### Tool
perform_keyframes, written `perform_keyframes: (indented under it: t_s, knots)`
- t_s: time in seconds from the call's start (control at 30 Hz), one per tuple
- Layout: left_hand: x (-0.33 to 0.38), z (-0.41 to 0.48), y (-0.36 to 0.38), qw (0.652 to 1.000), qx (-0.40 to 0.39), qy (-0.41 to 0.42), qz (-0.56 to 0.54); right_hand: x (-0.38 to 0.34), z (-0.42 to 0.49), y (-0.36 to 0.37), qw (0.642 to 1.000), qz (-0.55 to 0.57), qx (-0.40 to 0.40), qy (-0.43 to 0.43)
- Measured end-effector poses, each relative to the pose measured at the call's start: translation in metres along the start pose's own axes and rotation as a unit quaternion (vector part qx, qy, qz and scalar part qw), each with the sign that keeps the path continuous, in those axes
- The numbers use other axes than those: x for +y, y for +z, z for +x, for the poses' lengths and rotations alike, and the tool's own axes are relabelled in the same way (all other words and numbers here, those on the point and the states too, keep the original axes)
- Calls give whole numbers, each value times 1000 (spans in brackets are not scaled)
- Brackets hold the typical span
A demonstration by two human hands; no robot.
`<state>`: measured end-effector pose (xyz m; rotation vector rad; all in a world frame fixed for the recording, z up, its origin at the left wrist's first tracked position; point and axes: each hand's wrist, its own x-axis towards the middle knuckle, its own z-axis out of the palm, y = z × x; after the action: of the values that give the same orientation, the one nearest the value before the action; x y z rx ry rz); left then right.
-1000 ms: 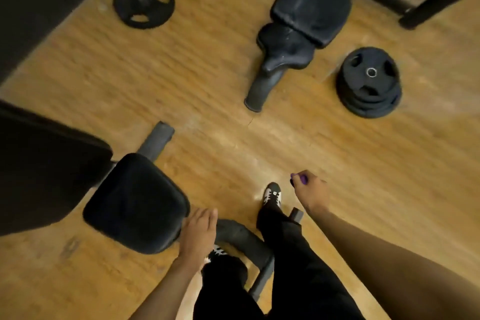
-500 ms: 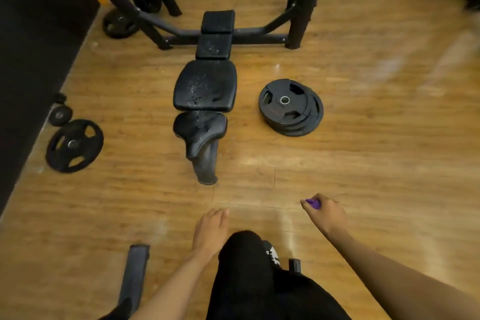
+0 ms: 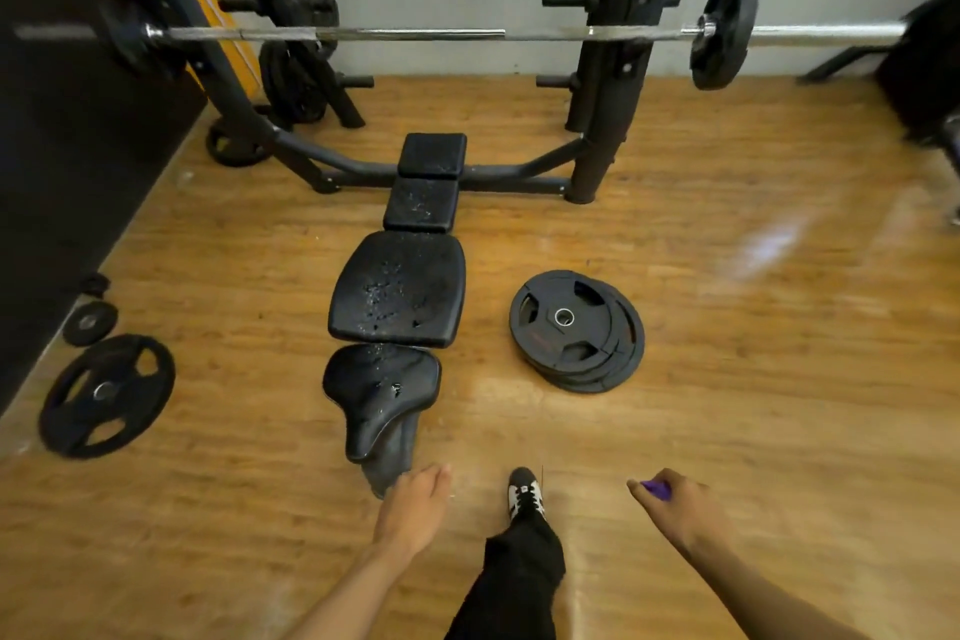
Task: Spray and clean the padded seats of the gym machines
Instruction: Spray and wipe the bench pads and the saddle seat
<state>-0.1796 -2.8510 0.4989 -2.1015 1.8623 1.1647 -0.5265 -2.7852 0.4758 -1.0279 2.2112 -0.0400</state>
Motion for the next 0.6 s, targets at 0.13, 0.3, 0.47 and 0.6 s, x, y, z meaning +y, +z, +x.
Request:
perform_keyframes:
  t_s: [0.13, 0.3, 0.47, 0.6]
  knots:
    - [18, 64, -26, 999, -3, -43, -31, -63, 61, -47, 999, 23, 9, -27]
    - [70, 136, -55, 997, -10, -49, -58, -127, 134, -106, 997, 27, 15, -70]
    - [106, 203, -78, 997, -36, -63, -34, -149, 208, -124, 998, -13, -25, -49]
    - [123, 245, -98, 994, -19, -103, -33, -171, 278, -136, 994, -53, -77, -59]
